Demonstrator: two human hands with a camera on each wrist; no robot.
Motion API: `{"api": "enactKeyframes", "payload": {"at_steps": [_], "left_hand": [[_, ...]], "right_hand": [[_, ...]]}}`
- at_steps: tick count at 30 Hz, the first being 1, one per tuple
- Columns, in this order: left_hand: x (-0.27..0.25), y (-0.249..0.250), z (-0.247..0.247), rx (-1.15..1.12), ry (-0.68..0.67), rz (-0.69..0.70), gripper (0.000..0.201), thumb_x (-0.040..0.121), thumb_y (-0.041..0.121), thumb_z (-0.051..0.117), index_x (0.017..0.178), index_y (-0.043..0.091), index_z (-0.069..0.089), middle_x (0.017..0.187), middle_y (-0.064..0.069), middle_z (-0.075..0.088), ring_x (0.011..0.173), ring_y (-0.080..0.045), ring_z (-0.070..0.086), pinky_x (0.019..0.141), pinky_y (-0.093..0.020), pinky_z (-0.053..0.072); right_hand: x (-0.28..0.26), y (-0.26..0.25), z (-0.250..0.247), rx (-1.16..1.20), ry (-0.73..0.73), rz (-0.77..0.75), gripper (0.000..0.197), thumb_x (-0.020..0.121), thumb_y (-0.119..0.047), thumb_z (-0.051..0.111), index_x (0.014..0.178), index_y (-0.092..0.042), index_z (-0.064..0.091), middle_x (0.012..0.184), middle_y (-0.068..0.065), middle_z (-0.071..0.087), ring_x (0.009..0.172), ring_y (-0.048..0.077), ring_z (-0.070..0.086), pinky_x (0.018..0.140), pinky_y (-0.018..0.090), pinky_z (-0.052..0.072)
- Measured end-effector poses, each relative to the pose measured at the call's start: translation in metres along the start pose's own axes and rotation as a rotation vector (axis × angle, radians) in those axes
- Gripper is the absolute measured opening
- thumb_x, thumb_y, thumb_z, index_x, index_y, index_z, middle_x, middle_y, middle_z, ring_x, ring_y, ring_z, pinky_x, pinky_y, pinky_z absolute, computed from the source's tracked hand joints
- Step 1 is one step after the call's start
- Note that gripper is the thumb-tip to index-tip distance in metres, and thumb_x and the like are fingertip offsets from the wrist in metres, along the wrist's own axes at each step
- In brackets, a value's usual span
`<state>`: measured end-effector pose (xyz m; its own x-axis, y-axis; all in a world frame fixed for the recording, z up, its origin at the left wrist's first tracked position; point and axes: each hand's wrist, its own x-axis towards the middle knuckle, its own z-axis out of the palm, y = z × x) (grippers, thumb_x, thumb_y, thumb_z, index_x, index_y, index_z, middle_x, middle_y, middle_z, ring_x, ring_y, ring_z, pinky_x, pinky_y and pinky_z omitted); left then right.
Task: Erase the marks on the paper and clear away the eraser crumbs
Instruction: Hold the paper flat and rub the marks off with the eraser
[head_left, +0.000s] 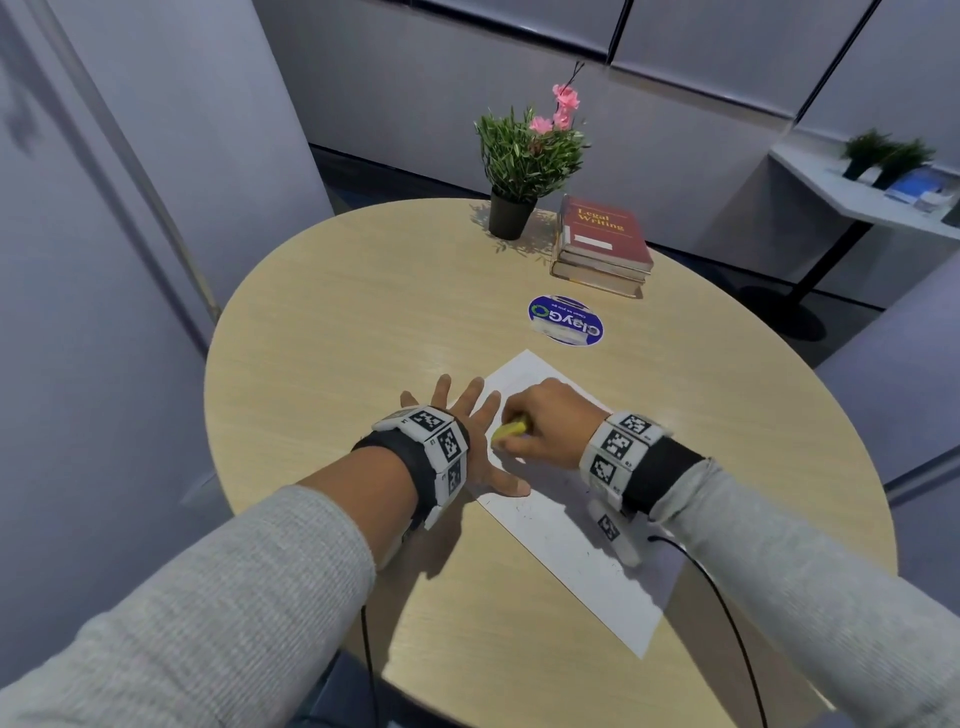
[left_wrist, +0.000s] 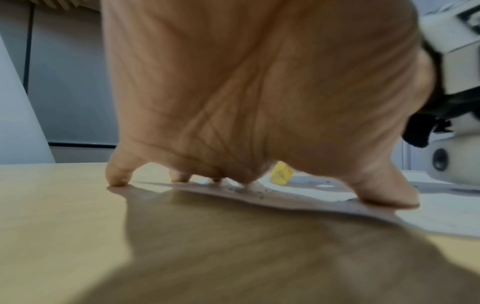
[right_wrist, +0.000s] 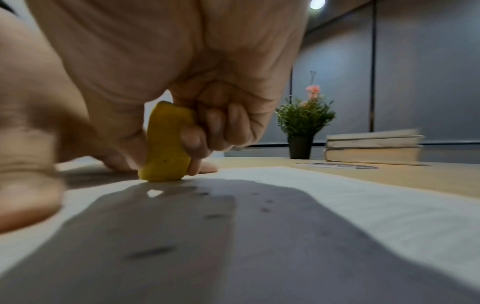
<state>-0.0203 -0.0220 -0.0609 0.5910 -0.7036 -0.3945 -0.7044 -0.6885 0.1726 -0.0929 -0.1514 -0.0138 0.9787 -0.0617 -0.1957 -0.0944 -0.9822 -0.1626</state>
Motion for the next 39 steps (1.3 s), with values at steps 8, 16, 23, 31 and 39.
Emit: {"api": "enactKeyframes", "payload": {"at_steps": [8, 16, 23, 31, 39], "left_hand": [[-0.009, 0.0, -0.017, 0.059, -0.055, 0.028, 0.13, 0.055, 0.095, 0.045, 0.151, 0.031, -0.013, 0.159, 0.008, -0.022, 0.144, -0.031, -0.022, 0.107, -0.069, 0.0], [-0.017, -0.015, -0.065, 0.196, -0.043, 0.124, 0.105, 0.079, 0.075, 0.052, 0.153, 0.031, -0.009, 0.161, -0.005, -0.014, 0.145, -0.03, -0.02, 0.113, -0.053, -0.006], [0.01, -0.028, -0.042, 0.099, -0.116, 0.075, 0.118, 0.056, 0.088, 0.058, 0.145, 0.054, -0.013, 0.158, -0.004, -0.025, 0.141, -0.041, -0.024, 0.107, -0.071, 0.004], [0.02, -0.03, -0.038, 0.097, -0.1, 0.077, 0.135, 0.042, 0.089, 0.065, 0.145, 0.051, -0.013, 0.159, -0.002, -0.023, 0.143, -0.04, -0.021, 0.107, -0.072, 0.009], [0.014, -0.032, -0.027, 0.096, -0.047, 0.111, 0.126, 0.039, 0.1, 0.047, 0.14, 0.059, -0.015, 0.157, -0.004, -0.026, 0.14, -0.047, -0.021, 0.106, -0.073, 0.005]], "right_hand": [[0.016, 0.033, -0.012, 0.007, 0.06, 0.168, 0.027, 0.081, -0.039, 0.065, 0.087, -0.012, 0.068, 0.08, 0.005, 0.065, 0.078, 0.023, 0.06, 0.068, 0.033, 0.05], [0.015, 0.037, -0.011, 0.04, 0.058, 0.151, 0.026, 0.081, -0.037, 0.065, 0.092, -0.013, 0.068, 0.087, 0.008, 0.069, 0.083, 0.025, 0.061, 0.075, 0.037, 0.053], [0.011, 0.021, -0.007, 0.048, 0.062, 0.085, 0.024, 0.081, -0.036, 0.065, 0.09, -0.014, 0.067, 0.081, 0.005, 0.067, 0.076, 0.023, 0.06, 0.071, 0.036, 0.052], [0.016, 0.025, -0.015, 0.029, 0.013, 0.065, 0.025, 0.08, -0.038, 0.064, 0.088, -0.014, 0.069, 0.077, 0.005, 0.068, 0.074, 0.023, 0.061, 0.071, 0.039, 0.053], [0.015, 0.03, -0.015, 0.059, -0.009, 0.034, 0.026, 0.081, -0.036, 0.066, 0.093, -0.013, 0.07, 0.084, 0.006, 0.069, 0.079, 0.021, 0.061, 0.072, 0.035, 0.051]]}}
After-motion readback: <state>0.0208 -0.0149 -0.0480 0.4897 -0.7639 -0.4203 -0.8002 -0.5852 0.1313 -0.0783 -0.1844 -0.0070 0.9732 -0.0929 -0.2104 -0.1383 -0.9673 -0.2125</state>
